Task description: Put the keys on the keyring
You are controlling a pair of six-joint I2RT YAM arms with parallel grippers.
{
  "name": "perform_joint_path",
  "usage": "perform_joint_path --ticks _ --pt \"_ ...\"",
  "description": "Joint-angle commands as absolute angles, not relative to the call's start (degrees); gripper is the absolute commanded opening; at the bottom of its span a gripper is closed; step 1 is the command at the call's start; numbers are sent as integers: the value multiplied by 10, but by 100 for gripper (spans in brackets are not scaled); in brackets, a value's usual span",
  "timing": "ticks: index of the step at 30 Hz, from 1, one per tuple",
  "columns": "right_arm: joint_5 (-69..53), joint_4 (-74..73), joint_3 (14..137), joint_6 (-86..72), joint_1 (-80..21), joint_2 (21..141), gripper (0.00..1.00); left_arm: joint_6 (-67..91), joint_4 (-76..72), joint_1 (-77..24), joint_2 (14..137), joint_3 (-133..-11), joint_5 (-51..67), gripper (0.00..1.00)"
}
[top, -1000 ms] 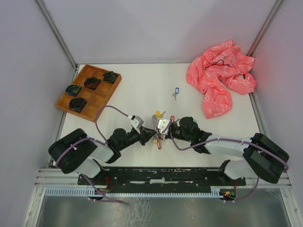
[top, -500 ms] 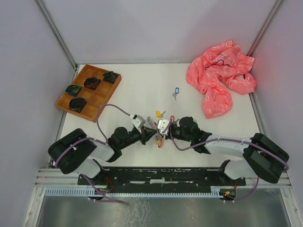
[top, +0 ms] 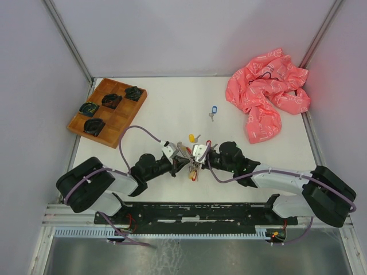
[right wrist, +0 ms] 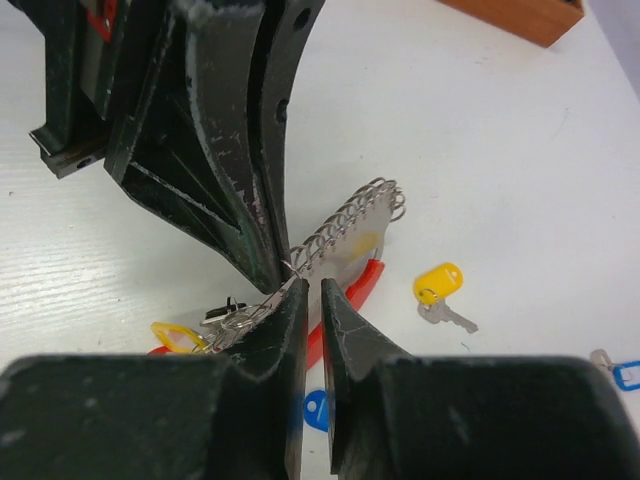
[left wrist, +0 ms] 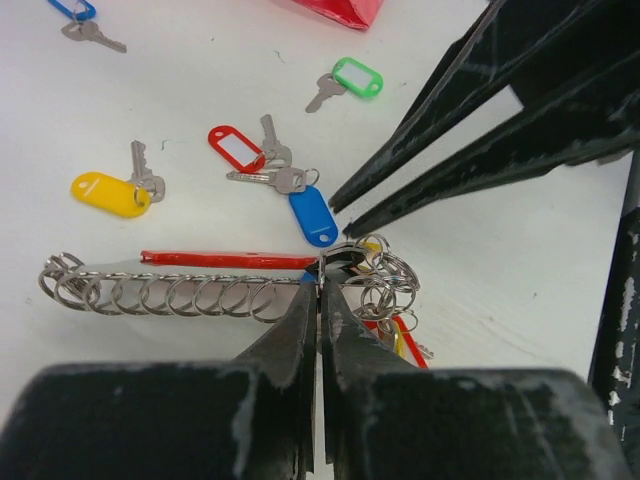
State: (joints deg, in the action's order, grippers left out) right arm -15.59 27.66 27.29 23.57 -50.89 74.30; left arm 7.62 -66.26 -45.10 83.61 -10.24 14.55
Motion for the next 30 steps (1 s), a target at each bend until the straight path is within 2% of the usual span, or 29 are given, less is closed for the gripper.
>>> perform_joint_path --ticks 1,11,14,21,30 --pt "-129 271 285 220 -511 690 18 -11 -650 -451 799 -110 134 3" --pt "-92 183 299 139 -496 668 23 -148 -563 -451 720 -103 140 3" --pt "-72 146 312 97 -493 670 29 -183 -544 -451 698 -101 130 3" --pt "35 -44 406 -5 -469 734 31 -216 -520 -451 675 -89 102 3" --pt "-41 -103 457 -73 -377 811 31 -224 -532 -450 671 -74 92 3"
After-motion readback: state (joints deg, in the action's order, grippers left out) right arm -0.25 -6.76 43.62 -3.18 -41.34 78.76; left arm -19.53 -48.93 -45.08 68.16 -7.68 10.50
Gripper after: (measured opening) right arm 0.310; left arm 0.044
